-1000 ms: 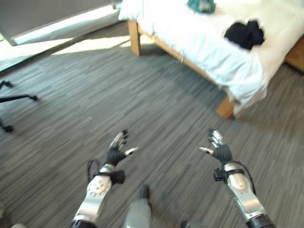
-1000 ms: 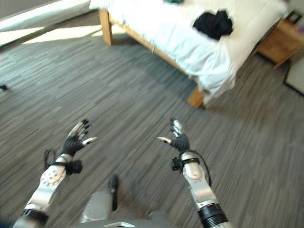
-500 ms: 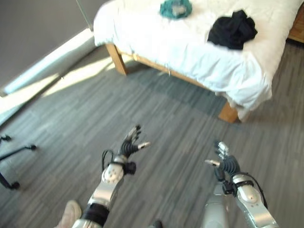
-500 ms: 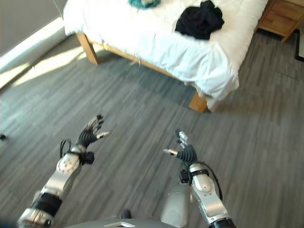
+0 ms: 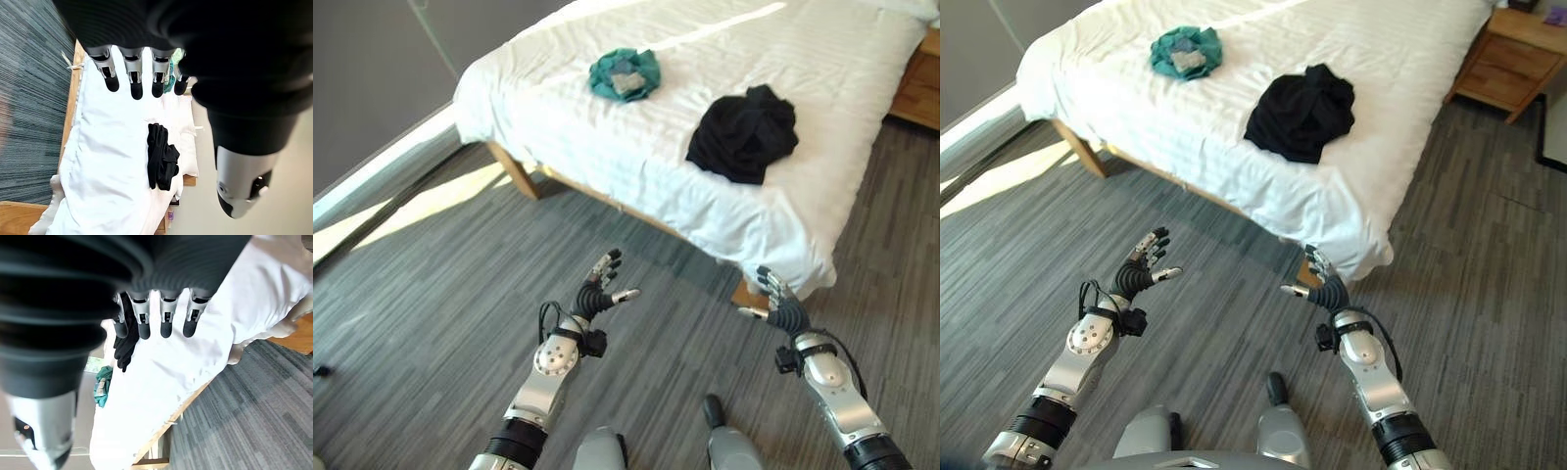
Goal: Pick up bed clothes into laundry basket.
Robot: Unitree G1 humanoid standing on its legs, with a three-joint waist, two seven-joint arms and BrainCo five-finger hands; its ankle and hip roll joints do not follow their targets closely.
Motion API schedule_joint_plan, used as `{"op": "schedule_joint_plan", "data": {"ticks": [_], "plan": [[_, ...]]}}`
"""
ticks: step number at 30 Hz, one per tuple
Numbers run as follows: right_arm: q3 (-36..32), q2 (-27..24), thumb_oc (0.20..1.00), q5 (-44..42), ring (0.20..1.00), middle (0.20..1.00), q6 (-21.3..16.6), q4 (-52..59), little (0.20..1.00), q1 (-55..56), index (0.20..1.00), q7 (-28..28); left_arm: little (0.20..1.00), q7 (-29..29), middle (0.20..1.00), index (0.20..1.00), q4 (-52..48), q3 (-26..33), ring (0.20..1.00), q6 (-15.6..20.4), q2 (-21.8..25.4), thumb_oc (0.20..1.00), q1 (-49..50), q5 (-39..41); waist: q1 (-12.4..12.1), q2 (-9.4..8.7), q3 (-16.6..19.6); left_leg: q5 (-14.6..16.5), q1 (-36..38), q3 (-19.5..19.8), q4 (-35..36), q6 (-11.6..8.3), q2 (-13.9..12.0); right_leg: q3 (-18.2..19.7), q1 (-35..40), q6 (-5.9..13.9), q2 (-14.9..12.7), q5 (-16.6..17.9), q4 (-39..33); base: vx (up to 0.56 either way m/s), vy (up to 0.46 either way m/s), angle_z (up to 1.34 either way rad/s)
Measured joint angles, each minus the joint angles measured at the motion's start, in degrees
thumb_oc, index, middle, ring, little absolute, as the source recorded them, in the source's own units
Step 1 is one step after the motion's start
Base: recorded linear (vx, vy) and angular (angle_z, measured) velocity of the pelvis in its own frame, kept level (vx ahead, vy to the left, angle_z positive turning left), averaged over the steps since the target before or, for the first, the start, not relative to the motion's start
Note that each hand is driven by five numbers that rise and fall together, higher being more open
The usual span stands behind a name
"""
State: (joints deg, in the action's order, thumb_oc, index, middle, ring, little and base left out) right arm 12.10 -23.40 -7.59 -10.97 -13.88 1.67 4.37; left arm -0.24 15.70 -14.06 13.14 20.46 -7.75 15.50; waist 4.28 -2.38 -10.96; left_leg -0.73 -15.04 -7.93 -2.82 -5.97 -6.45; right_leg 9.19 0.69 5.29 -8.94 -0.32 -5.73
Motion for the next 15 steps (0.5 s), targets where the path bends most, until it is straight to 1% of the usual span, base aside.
{"op": "schedule_joint_plan", "data": {"ticks": [1,2,3,4,5,6,7,8,9,10,11,12,13,14,15], "plan": [[0.5,-0.4,1.000,0.0,1.000,1.000,0.1,-0.2,1.000,0.8,1.000,0.3,1.000,0.0,1.000,1.000,0.5,-0.1,1.000,0.1,-0.5,1.000,0.0,0.0,-0.2,0.70,0.4,-0.2,-0.2,0.0,2.2,0.27,0.1,-0.1,0.9,0.03,0.1,-1.2,0.0,0.58,0.182,-0.17],[0.8,-1.0,1.000,0.1,1.000,1.000,0.3,-0.4,1.000,1.5,1.000,0.5,1.000,0.1,1.000,1.000,1.1,-0.1,1.000,0.0,-1.2,1.000,0.3,0.0,-1.0,1.24,1.0,0.0,-0.2,0.1,4.4,0.01,0.2,0.7,1.7,0.03,0.1,-3.2,0.0,0.54,0.226,-1.14],[2.3,-1.3,1.000,0.3,1.000,1.000,0.4,-0.1,1.000,1.7,1.000,0.4,1.000,0.1,1.000,1.000,-0.1,0.3,1.000,0.0,-1.5,1.000,2.0,0.0,-4.1,0.98,1.9,-0.2,0.3,0.0,2.4,0.25,1.1,6.2,3.1,2.92,-1.4,-5.9,0.1,0.68,0.242,-1.64],[3.5,1.2,1.000,0.4,1.000,1.000,0.2,0.6,1.000,2.5,1.000,0.3,1.000,0.2,1.000,1.000,-2.7,1.0,1.000,0.0,0.1,1.000,5.5,0.1,-4.4,-0.84,2.2,-1.5,2.1,-2.8,0.8,1.95,1.8,7.4,2.8,4.74,-0.8,-8.3,5.7,0.65,0.161,-1.50],[4.2,2.1,1.000,0.4,1.000,1.000,0.2,0.8,1.000,3.2,1.000,0.3,1.000,0.0,1.000,1.000,-3.7,0.8,1.000,-0.4,1.1,1.000,6.2,0.1,-4.6,-1.96,2.1,-1.6,3.6,-3.5,0.7,3.27,2.0,6.7,3.7,4.37,0.8,-8.9,8.5,0.67,0.081,-1.63],[7.8,4.8,1.000,0.9,1.000,1.000,0.2,0.8,1.000,1.1,1.000,0.0,1.000,0.2,1.000,1.000,-5.8,1.5,1.000,-0.6,4.4,1.000,7.2,0.4,-6.6,-5.90,2.3,-0.2,9.9,-9.7,2.7,5.58,1.8,6.8,0.9,6.27,3.2,-10.8,19.5,0.50,-0.016,-1.11],[8.2,5.7,1.000,0.9,1.000,1.000,-0.1,1.1,1.000,0.6,1.000,0.1,1.000,0.2,1.000,1.000,-5.8,1.3,1.000,-0.8,5.2,1.000,6.4,1.1,-5.7,-6.27,2.6,0.1,11.5,-9.6,3.3,6.27,1.7,6.7,0.4,9.91,4.5,-10.6,22.9,0.45,-0.041,-1.10],[7.9,6.2,1.000,0.9,1.000,1.000,-0.2,1.9,1.000,0.3,1.000,0.0,1.000,0.1,1.000,1.000,-6.2,0.2,1.000,-1.0,6.2,1.000,4.9,1.3,-4.6,-6.39,2.6,0.6,13.5,-9.3,4.1,6.11,1.1,7.3,-2.0,11.57,7.2,-10.0,30.6,0.36,-0.017,-0.05],[6.9,7.2,1.000,0.9,1.000,1.000,-0.3,2.6,1.000,0.0,1.000,0.1,1.000,0.0,1.000,1.000,-7.2,-0.4,1.000,-0.8,6.7,1.000,3.9,1.4,-3.5,-6.11,2.4,1.5,14.9,-9.0,4.3,5.71,-0.5,7.0,-5.7,11.26,11.0,-9.9,40.5,0.36,0.052,-0.03],[6.0,8.0,1.000,0.9,1.000,1.000,-0.3,3.3,1.000,-0.1,1.000,0.1,1.000,0.0,1.000,1.000,-7.6,-0.9,1.000,-0.8,6.8,1.000,3.1,1.5,-3.0,-5.90,2.3,1.8,15.5,-8.8,4.5,5.50,-1.4,6.1,-8.8,11.14,13.5,-9.9,45.3,0.37,0.108,0.06],[5.6,8.3,1.000,0.9,1.000,1.000,-0.4,4.4,1.000,-0.2,1.000,0.2,1.000,-0.1,1.000,1.000,-7.9,-1.1,1.000,-0.8,6.8,1.000,2.6,1.6,-2.5,-5.71,2.3,1.9,16.2,-8.7,5.0,5.61,-1.6,5.1,-11.3,10.34,14.4,-10.0,46.8,0.42,0.160,0.11],[5.4,7.9,1.000,1.0,1.000,1.000,-1.0,5.1,1.000,-0.4,1.000,0.1,1.000,-0.3,1.000,1.000,-7.9,-1.3,1.000,-0.9,6.7,1.000,2.4,1.6,-1.9,-5.55,2.2,2.1,17.9,-8.5,6.3,5.92,-0.7,3.9,-13.2,8.84,12.8,-10.5,43.7,0.29,0.132,0.13],[4.9,7.7,1.000,1.0,1.000,1.000,-1.3,5.2,1.000,-0.4,1.000,0.2,1.000,-0.5,1.000,1.000,-7.9,-1.3,1.000,-0.9,6.4,1.000,2.5,1.6,-1.8,-5.00,1.9,2.2,18.8,-8.5,7.0,6.08,-0.1,4.0,-13.3,8.33,11.2,-10.5,39.2,0.30,0.092,0.12],[4.8,7.5,1.000,1.0,1.000,1.000,-1.3,5.2,1.000,-0.4,1.000,0.2,1.000,-0.6,1.000,1.000,-7.9,-1.3,1.000,-0.9,6.4,1.000,2.5,1.7,-1.8,-4.67,1.8,2.2,19.0,-8.3,7.1,6.17,0.2,4.1,-13.4,8.06,10.4,-10.4,36.5,0.41,-0.020,0.31],[4.4,6.3,1.000,1.1,1.000,1.000,-1.4,5.1,1.000,-0.4,1.000,0.3,1.000,-0.7,1.000,1.000,-7.9,-1.0,1.000,-0.9,5.6,1.000,2.3,1.7,-1.8,-2.93,1.1,2.5,19.3,-6.4,7.8,6.10,1.5,6.5,-14.8,7.42,6.3,-8.5,25.2,0.41,-0.019,0.45]]}}
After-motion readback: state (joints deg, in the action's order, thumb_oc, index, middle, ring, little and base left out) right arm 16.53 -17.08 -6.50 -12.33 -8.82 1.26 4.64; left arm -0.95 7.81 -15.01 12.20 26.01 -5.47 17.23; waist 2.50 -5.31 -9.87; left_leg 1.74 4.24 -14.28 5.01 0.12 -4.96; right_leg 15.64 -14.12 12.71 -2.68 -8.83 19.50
